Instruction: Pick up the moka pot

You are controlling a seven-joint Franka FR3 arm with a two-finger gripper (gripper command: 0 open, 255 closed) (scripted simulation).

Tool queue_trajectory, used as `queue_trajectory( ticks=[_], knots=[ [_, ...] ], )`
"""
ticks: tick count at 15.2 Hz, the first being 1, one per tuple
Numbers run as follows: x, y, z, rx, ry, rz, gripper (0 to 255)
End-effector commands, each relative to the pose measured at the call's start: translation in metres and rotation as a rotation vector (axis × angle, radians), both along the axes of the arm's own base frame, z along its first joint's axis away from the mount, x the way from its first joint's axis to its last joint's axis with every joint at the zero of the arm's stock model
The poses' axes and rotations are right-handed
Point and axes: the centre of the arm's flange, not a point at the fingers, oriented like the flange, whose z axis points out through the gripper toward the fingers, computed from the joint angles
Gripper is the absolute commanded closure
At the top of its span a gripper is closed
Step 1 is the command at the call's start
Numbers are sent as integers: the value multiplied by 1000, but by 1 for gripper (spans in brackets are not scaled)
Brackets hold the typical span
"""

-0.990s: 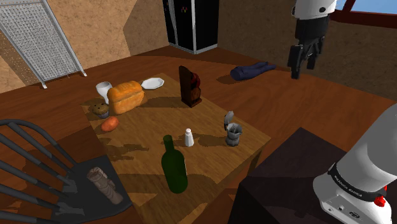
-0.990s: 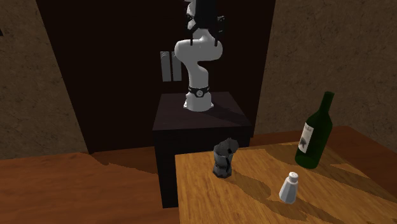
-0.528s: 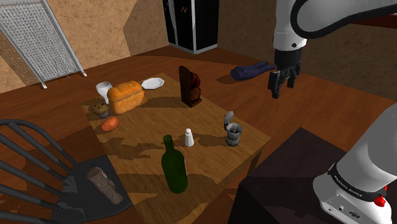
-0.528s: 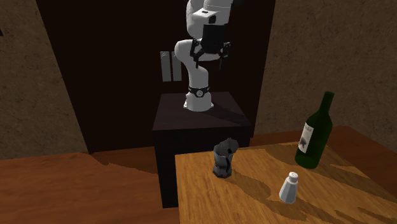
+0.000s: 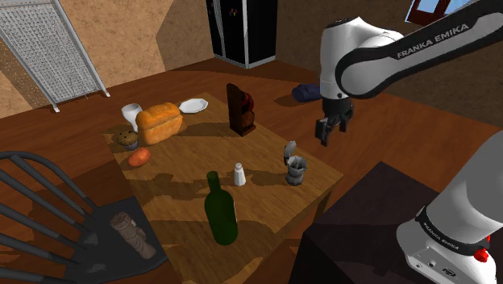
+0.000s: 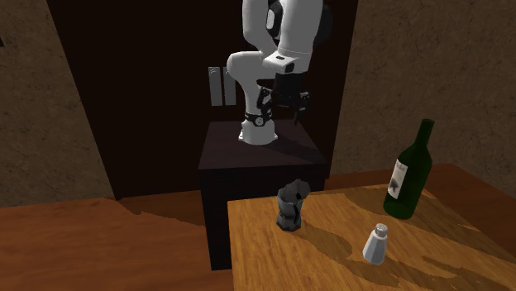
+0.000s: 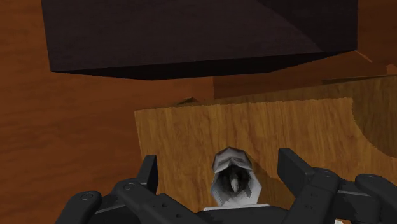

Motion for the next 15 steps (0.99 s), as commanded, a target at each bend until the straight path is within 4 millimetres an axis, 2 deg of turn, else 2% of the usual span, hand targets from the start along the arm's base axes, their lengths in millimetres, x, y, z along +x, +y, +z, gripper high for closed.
queue_trajectory(
  ticks=[1, 12, 15],
  knots=[
    [9, 5, -23, -10, -13, 3, 0],
    [65, 34, -153, -69, -67, 18, 0],
    [65, 34, -164, -69, -67, 18, 0]
  ],
)
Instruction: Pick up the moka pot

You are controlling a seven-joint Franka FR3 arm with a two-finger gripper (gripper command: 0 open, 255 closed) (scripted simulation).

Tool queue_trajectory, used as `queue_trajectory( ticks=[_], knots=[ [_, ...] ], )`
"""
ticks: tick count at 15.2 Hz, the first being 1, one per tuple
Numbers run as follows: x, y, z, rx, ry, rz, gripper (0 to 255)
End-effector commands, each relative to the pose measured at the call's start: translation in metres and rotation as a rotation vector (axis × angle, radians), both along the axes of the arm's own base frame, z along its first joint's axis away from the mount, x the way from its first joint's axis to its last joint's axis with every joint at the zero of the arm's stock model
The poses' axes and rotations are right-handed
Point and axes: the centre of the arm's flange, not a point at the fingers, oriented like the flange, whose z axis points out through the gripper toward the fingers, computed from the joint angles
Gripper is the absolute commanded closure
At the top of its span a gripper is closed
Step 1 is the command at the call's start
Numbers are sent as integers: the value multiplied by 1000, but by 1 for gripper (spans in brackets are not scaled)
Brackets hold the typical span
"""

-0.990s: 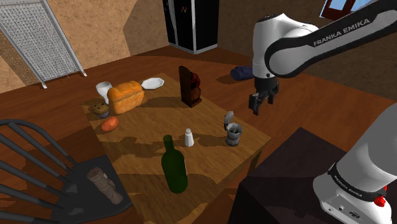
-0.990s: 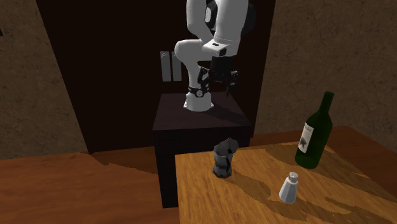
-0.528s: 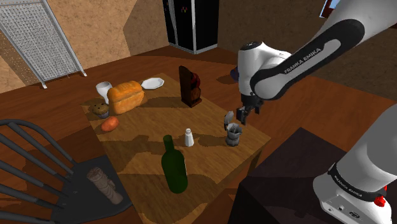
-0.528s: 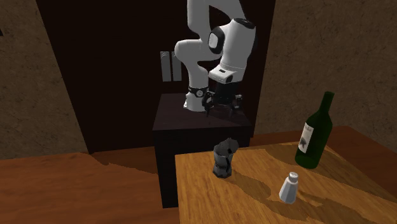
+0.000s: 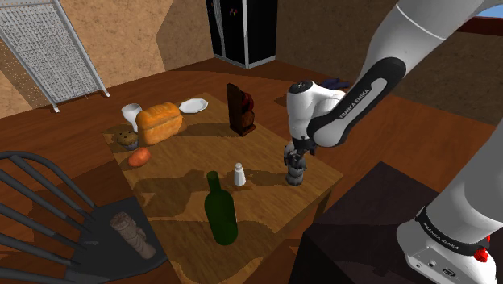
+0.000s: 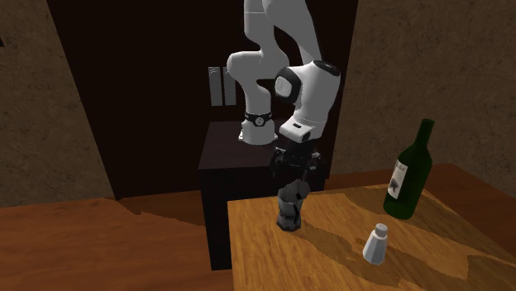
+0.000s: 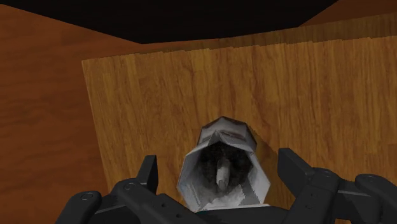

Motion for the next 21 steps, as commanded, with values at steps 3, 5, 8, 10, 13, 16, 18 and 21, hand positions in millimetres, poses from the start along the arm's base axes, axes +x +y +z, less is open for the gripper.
queue_trajectory(
  ticks=[3, 5, 8, 10, 13, 16, 18, 21],
  knots=[
    [0, 0, -22, 0, -1, 0, 0],
    [0, 0, -36, 0, -1, 0, 0],
    [0, 0, -36, 0, -1, 0, 255],
    [0, 1, -36, 0, -1, 0, 255],
    [0, 1, -36, 0, -1, 0, 255],
    [-1, 0, -36, 0, -1, 0, 255],
    [0, 0, -31, 0, -1, 0, 255],
    [0, 0, -15, 0, -1, 0, 255]
  ],
)
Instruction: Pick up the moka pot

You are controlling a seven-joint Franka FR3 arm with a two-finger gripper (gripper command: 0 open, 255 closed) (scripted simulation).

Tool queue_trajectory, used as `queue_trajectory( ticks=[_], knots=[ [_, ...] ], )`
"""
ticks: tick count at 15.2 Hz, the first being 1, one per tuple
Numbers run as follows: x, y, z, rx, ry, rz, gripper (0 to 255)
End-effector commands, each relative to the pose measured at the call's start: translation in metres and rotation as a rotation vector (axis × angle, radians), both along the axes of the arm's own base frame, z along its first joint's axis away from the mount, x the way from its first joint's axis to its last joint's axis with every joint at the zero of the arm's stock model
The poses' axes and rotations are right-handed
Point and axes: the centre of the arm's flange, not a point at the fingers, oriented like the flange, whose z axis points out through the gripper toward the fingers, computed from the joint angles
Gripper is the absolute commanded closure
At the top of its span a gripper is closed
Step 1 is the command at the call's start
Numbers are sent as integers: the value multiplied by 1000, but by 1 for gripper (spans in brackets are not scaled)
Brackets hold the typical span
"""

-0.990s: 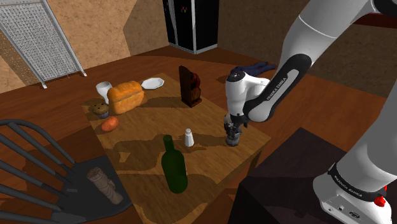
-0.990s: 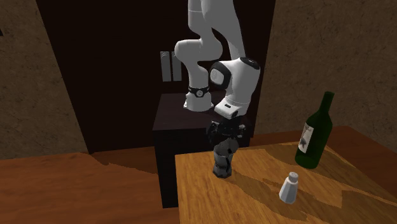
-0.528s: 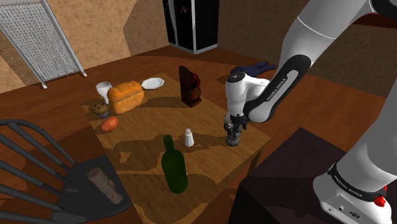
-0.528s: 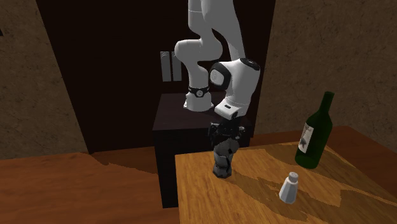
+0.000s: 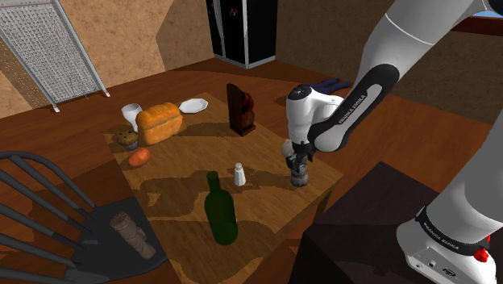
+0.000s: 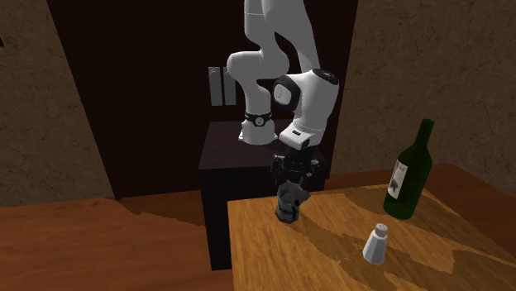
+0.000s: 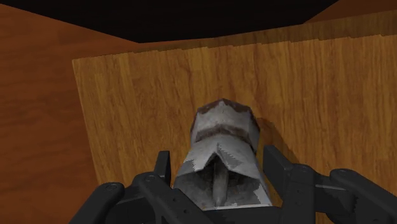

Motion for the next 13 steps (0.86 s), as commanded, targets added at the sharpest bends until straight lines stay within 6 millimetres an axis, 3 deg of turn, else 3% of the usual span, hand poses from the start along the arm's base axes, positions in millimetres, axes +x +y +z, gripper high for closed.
queue_trajectory(
  ticks=[1, 11, 13],
  knots=[
    [1, 0, 10, 0, 0, 0, 255],
    [1, 0, 63, 0, 0, 0, 255],
    [1, 0, 64, 0, 0, 0, 255]
  ],
)
